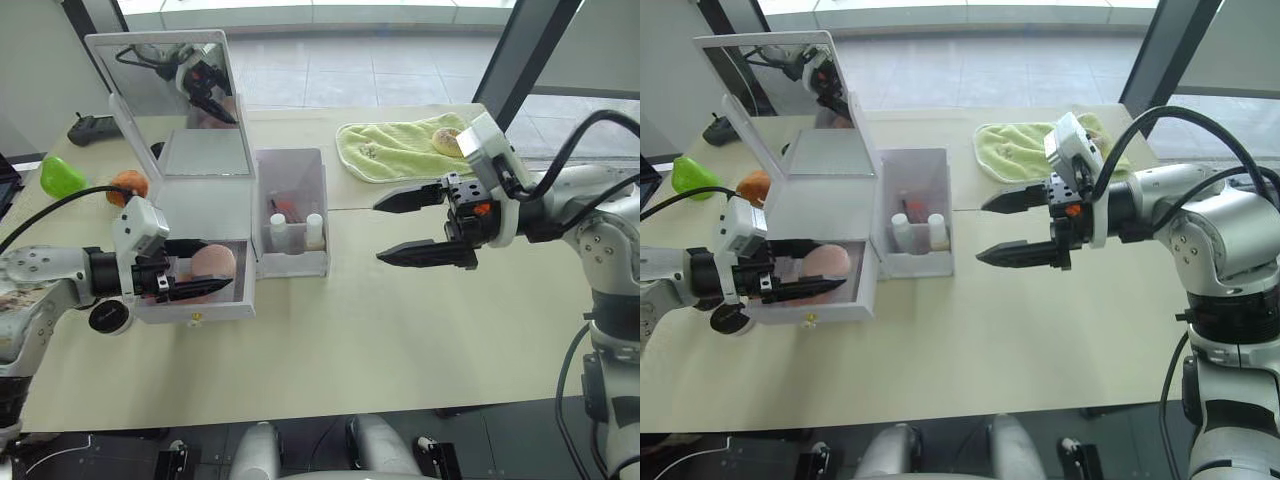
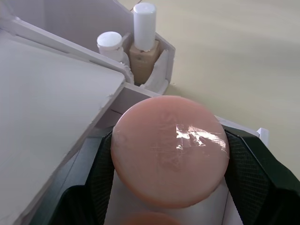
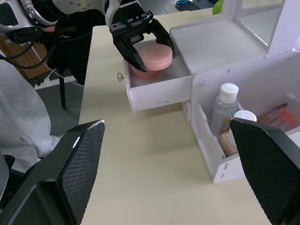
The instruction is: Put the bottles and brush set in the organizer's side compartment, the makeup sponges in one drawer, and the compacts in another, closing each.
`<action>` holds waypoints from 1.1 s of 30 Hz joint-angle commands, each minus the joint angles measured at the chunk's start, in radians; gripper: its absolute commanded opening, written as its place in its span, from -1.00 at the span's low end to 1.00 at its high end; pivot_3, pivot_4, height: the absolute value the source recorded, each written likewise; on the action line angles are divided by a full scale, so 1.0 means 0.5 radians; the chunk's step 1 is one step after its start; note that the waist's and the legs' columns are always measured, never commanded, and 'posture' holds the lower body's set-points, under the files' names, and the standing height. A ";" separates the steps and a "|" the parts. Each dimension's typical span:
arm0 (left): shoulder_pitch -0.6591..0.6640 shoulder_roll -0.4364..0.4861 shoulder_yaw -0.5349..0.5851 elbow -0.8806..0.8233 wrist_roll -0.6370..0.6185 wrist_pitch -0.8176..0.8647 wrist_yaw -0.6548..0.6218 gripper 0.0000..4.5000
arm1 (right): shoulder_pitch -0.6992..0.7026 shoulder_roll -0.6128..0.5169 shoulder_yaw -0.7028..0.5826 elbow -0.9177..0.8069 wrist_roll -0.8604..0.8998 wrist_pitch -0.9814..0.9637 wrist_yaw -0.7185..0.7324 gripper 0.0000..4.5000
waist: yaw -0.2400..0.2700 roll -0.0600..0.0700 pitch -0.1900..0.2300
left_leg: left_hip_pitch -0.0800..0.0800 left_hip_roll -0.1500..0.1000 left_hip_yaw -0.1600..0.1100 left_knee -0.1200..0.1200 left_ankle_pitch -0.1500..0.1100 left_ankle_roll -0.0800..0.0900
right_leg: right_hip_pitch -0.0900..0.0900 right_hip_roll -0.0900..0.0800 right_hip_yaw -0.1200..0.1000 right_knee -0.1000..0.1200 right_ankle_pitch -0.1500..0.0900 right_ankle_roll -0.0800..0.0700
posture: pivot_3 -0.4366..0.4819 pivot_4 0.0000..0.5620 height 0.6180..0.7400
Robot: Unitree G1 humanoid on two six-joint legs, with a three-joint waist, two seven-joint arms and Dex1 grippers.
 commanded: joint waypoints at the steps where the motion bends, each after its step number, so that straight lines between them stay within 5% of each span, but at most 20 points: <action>1: -0.060 -0.001 0.014 0.030 0.064 -0.058 -0.059 0.33 | 0.012 -0.070 -0.111 -0.098 0.073 0.028 -0.050 1.00 | 0.001 0.000 0.000 | 0.000 0.000 0.000 0.000 0.000 0.000 | 0.000 0.000 0.000 0.000 0.000 0.000 | -0.05 -0.47 1.00; 5: -0.115 -0.019 -0.008 0.069 0.132 -0.061 -0.071 0.33 | 0.037 -0.113 -0.096 -0.103 0.073 -0.009 -0.055 1.00 | 0.001 0.000 0.000 | 0.001 0.000 0.000 0.001 0.000 0.000 | 0.001 0.000 0.000 -0.001 0.000 0.001 | -0.05 -0.47 1.00; 6: -0.121 -0.021 -0.006 0.064 0.137 -0.053 -0.078 0.66 | 0.040 -0.112 -0.097 -0.102 0.080 -0.012 -0.056 1.00 | 0.001 0.000 0.000 | 0.001 0.000 0.000 0.001 0.000 0.000 | 0.002 0.000 0.000 -0.001 0.000 0.001 | -0.05 -0.47 1.00; 9: -0.112 -0.021 0.031 0.008 0.108 -0.013 -0.093 1.00 | 0.038 -0.111 -0.095 -0.095 0.086 -0.018 -0.051 1.00 | 0.001 0.000 0.000 | 0.000 0.000 0.000 0.001 0.000 0.000 | 0.002 0.000 0.000 -0.001 -0.001 0.002 | -0.05 -0.47 1.00; 19: 0.062 0.015 0.459 -0.229 -0.215 0.265 -0.076 1.00 | -0.026 -0.087 -0.023 -0.025 0.060 -0.068 0.021 1.00 | -0.002 -0.001 0.000 | 0.001 0.000 -0.001 0.001 0.000 0.000 | 0.003 0.000 0.000 -0.001 -0.001 0.003 | -0.05 -0.47 1.00; 28: 0.975 -0.227 1.444 -0.760 -0.527 0.529 -0.035 1.00 | -0.228 0.007 0.183 0.229 -0.058 -0.250 0.230 1.00 | -0.010 0.003 0.001 | 0.005 0.002 0.000 0.000 0.000 0.000 | 0.004 -0.001 -0.001 0.000 -0.001 0.002 | -0.05 -0.47 1.00; 33: 1.450 -0.563 1.601 -0.813 -0.433 0.401 0.013 0.47 | -0.348 0.096 0.290 0.396 -0.163 -0.384 0.349 1.00 | 0.001 0.000 0.001 | 0.005 0.002 0.000 0.001 0.000 0.000 | 0.003 -0.002 -0.001 -0.001 -0.008 -0.011 | -0.05 -0.47 1.00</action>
